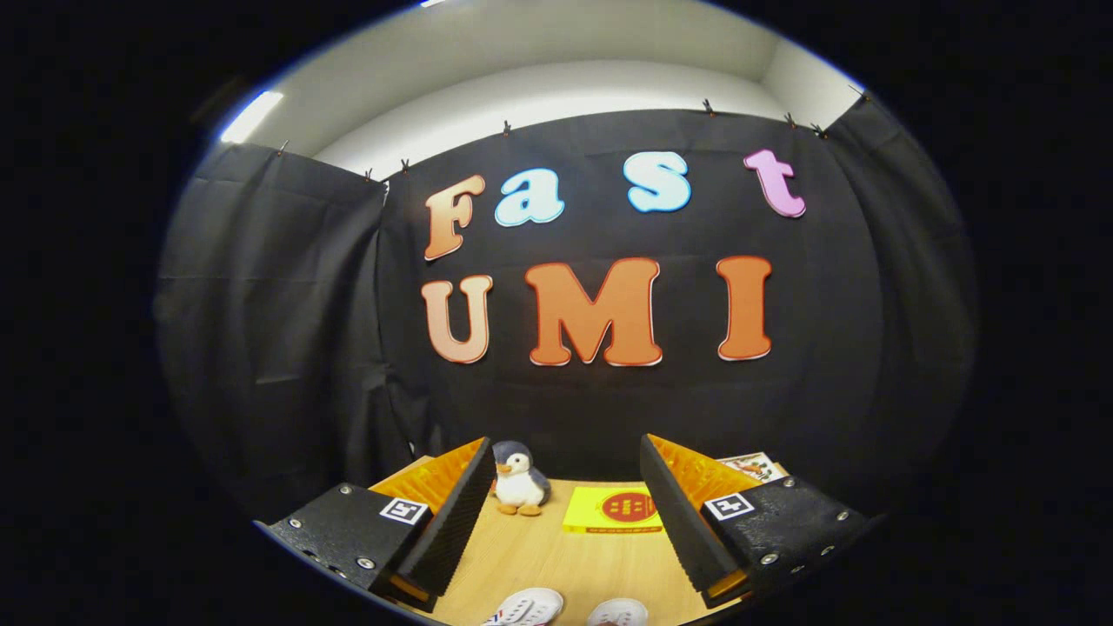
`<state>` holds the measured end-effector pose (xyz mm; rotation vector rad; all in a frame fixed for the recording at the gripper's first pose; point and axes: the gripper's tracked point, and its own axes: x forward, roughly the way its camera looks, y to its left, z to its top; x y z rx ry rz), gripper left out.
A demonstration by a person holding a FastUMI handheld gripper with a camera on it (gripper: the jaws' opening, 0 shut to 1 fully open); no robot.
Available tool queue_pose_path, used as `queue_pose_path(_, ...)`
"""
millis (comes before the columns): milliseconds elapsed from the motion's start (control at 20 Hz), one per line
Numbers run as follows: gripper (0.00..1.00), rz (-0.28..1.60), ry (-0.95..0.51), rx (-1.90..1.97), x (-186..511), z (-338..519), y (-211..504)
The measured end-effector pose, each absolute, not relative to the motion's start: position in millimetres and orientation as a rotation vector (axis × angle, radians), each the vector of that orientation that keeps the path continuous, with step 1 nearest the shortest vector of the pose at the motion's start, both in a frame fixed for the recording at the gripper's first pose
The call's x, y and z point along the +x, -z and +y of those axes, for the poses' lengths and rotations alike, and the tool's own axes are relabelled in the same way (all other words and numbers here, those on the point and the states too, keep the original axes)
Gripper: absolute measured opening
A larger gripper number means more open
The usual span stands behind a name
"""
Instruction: Open the storage box then place both shoes into the box .Put the left shoe in first, then the right shoe, with the right side of both shoes facing outward in a uniform manner.
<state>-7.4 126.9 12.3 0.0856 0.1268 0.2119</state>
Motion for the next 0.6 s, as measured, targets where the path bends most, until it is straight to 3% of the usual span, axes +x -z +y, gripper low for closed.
queue_pose_path(600, 0.97, 0.638, -0.403, 0.337, -43, 205, 137)
